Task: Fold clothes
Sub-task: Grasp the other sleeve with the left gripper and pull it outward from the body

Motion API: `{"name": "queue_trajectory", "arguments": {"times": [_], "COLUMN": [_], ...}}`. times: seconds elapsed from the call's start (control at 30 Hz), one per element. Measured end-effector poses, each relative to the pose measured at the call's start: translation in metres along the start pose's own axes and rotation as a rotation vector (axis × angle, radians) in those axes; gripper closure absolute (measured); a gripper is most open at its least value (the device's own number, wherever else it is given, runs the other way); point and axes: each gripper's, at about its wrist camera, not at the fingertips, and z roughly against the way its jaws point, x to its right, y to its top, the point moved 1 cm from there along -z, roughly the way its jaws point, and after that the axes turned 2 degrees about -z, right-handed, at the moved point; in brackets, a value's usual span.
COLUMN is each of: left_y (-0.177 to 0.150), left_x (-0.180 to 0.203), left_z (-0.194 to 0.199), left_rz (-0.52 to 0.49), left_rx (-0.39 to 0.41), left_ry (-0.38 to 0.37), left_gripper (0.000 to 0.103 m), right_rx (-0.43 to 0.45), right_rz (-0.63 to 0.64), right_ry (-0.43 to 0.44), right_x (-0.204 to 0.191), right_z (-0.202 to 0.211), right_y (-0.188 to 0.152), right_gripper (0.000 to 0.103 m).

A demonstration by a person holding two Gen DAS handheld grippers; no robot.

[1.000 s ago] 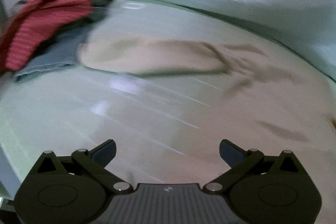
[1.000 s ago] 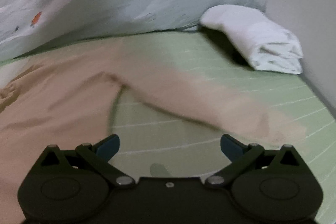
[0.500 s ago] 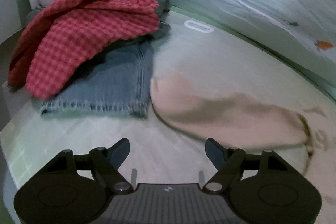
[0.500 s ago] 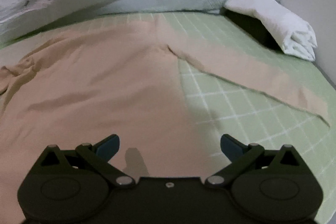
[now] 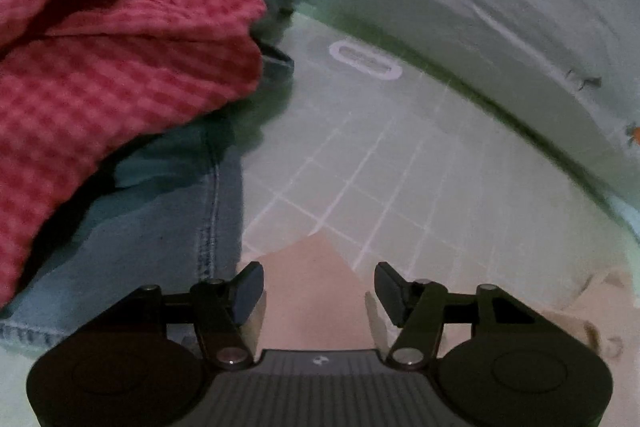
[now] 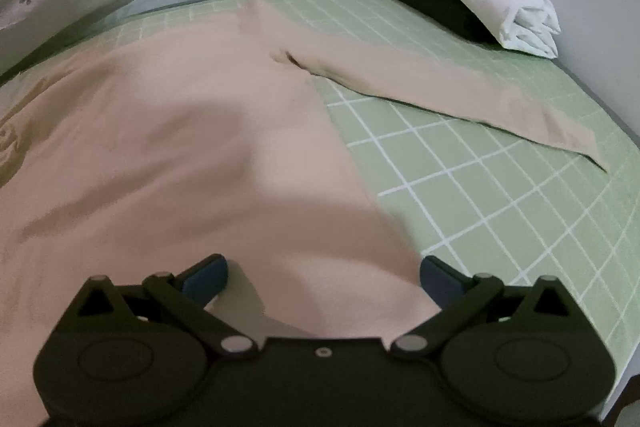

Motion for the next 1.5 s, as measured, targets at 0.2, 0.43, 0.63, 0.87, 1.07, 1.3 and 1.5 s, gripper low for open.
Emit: {"name": "queue_trajectory", "arguments": {"times": [0.2,0.43,0.63,0.87,1.07,1.3,1.5], "left_y": [-0.011,-0.021,-0.025,-0.070,-0.127,-0.166,-0.184], "left_x": [0.011,0.023,-0.003,-0.027,-0.031,-0.040,-0.036], "left_z": [-0.013,-0.011,0.040,0.121,0.151,0.150,0.144], "left_rz": [-0.027,-0.115,0.064,0.133,0.057,0.044,0.006], "left_rx": [0.003,0.087,0.193,0.315,0.300,0.197,0.117], "left_ry": [0.022,0.101,-0.006,-0.122,-0.154,-0.162,-0.167], "left_gripper": [0.039,0.095,0.096,0.096,0.096,0.095,0.093], "right_rx": [-0.004,0.009,0.061,0.112,0.149,0.186,0.229], "right_rz": [0.000,-0.029,-0.024,0.005,0.005,0.007,0.006], "right_ry": [-0.006,0.030,0.057,0.090,0.093,0.095,0.097], "right_x": [-0.004,0.004,0.007,0.011,0.010,0.010,0.009], "right_z": [0.000,-0.002,0.000,0.003,0.004,0.005,0.007], "right_y": [0.001,-0.001,-0.010,-0.018,-0.024,-0.029,-0.036], "right_gripper": [0.000,0.000,0.000,0.000,0.000,0.000,0.000]}}
